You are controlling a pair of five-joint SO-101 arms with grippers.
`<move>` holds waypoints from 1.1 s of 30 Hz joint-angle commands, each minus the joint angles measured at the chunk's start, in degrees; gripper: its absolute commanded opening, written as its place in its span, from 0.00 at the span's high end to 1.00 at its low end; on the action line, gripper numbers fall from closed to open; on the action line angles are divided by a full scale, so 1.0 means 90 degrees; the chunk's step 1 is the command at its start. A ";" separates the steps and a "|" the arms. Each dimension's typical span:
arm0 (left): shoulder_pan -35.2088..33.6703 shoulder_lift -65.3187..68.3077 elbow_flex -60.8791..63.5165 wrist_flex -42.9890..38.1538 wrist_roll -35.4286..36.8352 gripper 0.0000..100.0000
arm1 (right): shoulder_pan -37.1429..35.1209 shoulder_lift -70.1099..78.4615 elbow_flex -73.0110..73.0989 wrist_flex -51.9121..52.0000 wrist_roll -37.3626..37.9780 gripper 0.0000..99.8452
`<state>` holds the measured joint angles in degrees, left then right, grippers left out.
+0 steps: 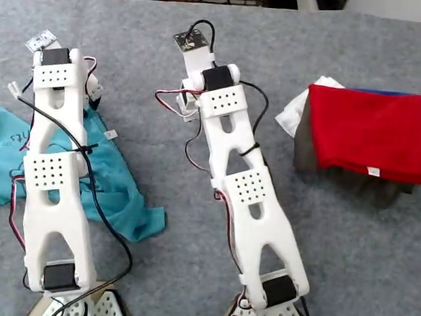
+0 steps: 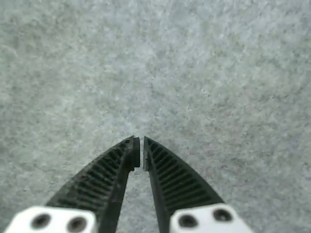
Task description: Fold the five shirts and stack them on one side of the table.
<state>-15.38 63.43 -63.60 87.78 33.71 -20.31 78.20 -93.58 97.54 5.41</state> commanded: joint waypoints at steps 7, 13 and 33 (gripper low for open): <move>-0.0044 -0.0039 -0.0132 0.0059 0.0029 0.97 | 0.0059 -0.0093 -0.0239 -0.0078 0.0068 0.98; -0.0337 -0.0049 -0.2056 0.1133 0.0000 0.97 | 0.0029 -0.0230 -0.0249 0.0098 0.0059 0.98; -0.3678 -0.2286 -0.3189 0.1143 -0.0899 0.97 | -0.1328 -0.1509 0.1646 0.0430 0.0264 0.97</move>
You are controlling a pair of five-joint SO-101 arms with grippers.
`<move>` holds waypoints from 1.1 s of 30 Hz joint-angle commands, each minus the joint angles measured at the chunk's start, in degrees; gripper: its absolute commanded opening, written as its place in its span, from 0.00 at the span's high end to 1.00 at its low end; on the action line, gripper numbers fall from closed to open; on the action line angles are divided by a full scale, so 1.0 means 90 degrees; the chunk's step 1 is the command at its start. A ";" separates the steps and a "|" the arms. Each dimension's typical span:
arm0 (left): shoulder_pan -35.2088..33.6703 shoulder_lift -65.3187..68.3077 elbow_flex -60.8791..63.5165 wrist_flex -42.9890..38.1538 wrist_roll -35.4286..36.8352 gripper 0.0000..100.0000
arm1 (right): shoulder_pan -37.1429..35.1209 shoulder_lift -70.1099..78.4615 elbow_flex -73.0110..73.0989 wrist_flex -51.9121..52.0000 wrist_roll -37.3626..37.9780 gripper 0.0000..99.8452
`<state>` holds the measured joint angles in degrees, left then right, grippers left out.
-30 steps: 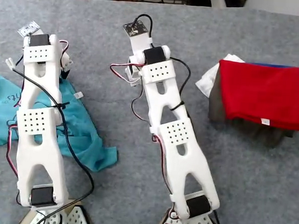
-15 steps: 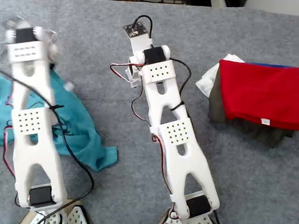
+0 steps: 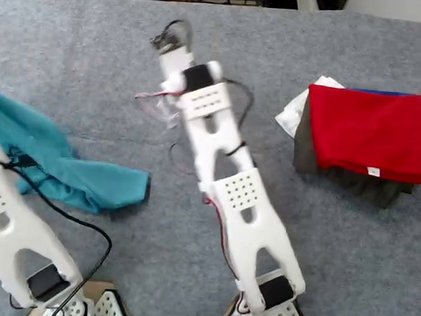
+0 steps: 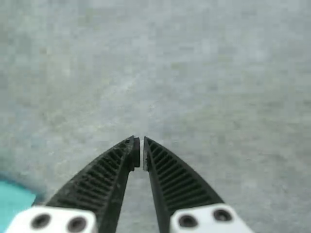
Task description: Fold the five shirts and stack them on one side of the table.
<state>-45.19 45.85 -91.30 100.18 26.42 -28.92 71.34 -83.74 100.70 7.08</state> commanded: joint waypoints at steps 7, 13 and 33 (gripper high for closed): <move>-0.0894 0.0908 0.0200 -0.1319 -0.0098 0.97 | -0.0762 -0.2496 0.2769 0.0059 0.1280 0.86; -0.0894 0.1758 0.0171 -0.1289 -0.0147 0.97 | -0.1201 -0.2877 0.3482 0.0000 0.1377 0.79; -0.1724 0.1905 0.0347 -0.1289 -0.0147 0.97 | -0.2589 -0.1372 0.3316 -0.0234 0.0908 0.97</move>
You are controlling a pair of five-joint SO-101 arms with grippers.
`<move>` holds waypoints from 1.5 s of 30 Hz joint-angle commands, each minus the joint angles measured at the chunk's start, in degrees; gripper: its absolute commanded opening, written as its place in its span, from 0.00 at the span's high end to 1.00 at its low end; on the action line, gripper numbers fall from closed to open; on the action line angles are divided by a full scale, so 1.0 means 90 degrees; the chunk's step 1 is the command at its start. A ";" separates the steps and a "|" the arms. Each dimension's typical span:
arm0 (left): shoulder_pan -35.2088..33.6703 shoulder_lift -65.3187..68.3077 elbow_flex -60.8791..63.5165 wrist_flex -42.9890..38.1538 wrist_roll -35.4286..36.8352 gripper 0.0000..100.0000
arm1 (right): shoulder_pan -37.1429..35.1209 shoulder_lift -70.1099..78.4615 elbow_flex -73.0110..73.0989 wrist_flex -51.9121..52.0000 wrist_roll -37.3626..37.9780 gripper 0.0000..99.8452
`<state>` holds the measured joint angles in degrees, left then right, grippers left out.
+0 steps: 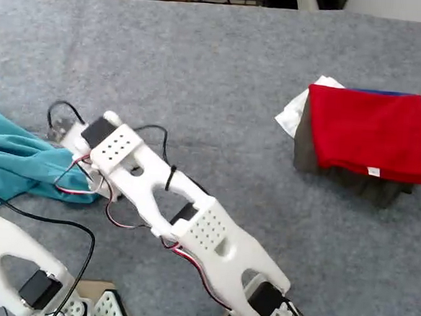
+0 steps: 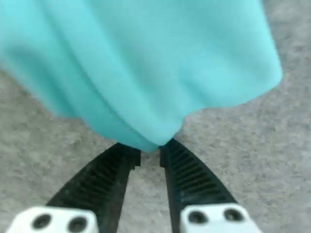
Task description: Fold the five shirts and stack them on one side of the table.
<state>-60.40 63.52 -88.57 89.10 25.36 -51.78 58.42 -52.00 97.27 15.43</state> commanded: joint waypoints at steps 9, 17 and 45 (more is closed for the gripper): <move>0.0435 0.0107 0.0034 0.0567 -0.0449 0.97 | 0.0557 -0.0581 -0.0962 0.0440 0.0127 0.99; 0.0444 0.0166 0.0044 0.0625 -0.0733 0.97 | 0.0176 -0.1372 -0.0591 -0.0606 0.0166 0.98; 0.0786 0.0674 -0.0816 0.1270 -0.1582 0.97 | 0.0752 -0.0171 -0.1177 0.0469 -0.0791 0.99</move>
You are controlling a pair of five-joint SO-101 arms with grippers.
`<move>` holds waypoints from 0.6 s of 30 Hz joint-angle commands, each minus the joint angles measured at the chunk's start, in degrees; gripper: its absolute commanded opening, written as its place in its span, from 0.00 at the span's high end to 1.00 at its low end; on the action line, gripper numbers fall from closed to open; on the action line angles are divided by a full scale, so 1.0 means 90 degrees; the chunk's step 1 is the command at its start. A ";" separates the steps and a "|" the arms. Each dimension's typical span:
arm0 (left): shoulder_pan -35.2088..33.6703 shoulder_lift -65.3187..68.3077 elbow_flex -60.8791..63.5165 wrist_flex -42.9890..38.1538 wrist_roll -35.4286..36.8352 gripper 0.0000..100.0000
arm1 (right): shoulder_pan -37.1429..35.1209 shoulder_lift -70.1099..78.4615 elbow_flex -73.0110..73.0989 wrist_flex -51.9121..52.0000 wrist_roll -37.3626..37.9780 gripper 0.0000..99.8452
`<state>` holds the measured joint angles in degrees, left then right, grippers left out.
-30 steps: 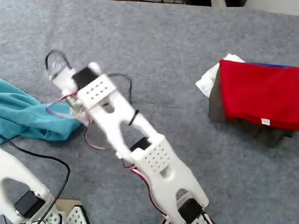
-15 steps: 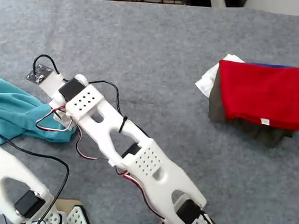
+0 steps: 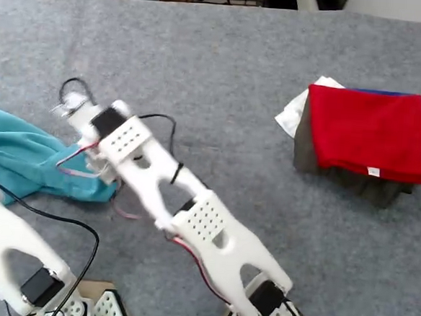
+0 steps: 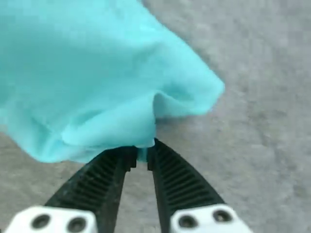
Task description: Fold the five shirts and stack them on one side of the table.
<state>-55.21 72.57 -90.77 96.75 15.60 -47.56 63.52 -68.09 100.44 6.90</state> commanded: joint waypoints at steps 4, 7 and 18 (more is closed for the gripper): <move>0.0269 -0.0733 -0.0415 0.0459 -0.0821 0.97 | 0.0088 -0.2232 0.3297 0.0078 0.0342 0.99; 0.0073 -0.1094 -0.0142 0.0459 -0.0801 0.97 | 0.0010 -0.3375 0.5104 -0.0322 0.0303 0.99; -0.0200 -0.1475 0.0054 0.0459 -0.0801 0.97 | -0.0889 -0.5690 0.9236 -0.1553 0.1172 0.99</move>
<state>-56.00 63.34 -89.80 100.44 8.92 -53.80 17.36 10.42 88.40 15.69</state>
